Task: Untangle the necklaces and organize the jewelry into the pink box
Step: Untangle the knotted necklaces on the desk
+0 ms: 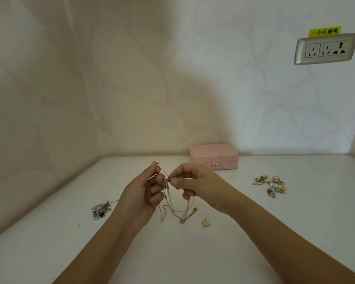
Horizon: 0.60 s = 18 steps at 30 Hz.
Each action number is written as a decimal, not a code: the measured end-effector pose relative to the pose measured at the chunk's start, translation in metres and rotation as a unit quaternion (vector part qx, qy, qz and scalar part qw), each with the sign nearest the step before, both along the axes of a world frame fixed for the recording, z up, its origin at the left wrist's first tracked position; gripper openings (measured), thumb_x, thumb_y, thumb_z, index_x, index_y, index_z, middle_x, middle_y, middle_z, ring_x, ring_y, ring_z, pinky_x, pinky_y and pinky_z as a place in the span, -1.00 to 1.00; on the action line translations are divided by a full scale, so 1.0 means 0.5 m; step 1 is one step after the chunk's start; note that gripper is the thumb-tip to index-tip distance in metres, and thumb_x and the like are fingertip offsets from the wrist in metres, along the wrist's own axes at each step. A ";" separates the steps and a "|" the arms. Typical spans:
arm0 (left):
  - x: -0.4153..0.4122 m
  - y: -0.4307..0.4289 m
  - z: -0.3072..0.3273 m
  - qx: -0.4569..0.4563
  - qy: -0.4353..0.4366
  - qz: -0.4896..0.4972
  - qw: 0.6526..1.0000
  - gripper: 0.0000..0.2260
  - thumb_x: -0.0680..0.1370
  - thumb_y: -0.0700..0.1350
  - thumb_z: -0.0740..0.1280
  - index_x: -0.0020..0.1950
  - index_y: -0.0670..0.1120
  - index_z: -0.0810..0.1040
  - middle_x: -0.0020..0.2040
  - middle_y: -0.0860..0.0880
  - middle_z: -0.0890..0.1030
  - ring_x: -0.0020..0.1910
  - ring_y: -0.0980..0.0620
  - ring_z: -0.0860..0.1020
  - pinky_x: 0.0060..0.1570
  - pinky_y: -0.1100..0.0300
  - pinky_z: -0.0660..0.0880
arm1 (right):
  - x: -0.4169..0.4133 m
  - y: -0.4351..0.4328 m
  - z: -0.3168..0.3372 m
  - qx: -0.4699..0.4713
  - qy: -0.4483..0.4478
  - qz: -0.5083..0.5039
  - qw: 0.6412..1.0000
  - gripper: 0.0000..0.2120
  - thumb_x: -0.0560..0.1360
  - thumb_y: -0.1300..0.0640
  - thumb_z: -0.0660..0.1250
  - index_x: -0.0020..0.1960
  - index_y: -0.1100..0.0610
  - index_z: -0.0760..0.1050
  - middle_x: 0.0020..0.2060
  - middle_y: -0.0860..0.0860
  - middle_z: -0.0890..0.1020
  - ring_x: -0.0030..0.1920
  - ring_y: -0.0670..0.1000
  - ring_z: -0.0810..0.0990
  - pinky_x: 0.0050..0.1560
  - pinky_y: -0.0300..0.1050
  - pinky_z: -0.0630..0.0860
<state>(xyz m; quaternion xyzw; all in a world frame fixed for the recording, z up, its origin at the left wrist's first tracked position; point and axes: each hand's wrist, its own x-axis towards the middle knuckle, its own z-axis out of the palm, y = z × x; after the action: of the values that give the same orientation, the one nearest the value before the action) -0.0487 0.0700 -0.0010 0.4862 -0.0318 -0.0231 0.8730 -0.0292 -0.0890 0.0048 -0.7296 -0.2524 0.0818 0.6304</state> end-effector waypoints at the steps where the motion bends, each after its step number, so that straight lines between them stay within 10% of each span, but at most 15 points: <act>1: -0.001 0.000 0.000 0.006 0.004 0.005 1.000 -0.88 0.51 -0.06 0.27 -0.16 -0.10 0.50 -0.46 0.05 0.35 -0.56 0.17 0.22 -0.63 0.37 0.14 | -0.001 0.001 0.001 -0.015 -0.014 -0.011 1.000 -0.98 0.52 0.19 0.37 -0.07 0.13 0.57 -0.30 -0.07 0.53 -0.45 -0.12 0.38 -0.35 -0.29 0.38; 18: -0.014 0.003 0.004 0.081 -0.011 -0.013 0.997 -0.76 0.54 -0.04 0.24 0.10 -0.01 0.65 -0.55 0.09 0.16 -0.58 0.18 0.09 -0.53 0.30 0.01 | -0.011 0.008 0.002 -0.053 -0.055 -0.047 0.996 -0.90 0.46 0.07 0.44 -0.06 0.07 0.60 -0.27 -0.10 0.63 -0.50 -0.09 0.37 -0.45 -0.33 0.31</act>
<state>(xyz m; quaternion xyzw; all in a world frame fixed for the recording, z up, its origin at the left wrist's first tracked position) -0.0559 0.0714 0.0009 0.5553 -0.0460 -0.0316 0.8298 -0.0347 -0.0850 0.0058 -0.7763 -0.2472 0.0250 0.5793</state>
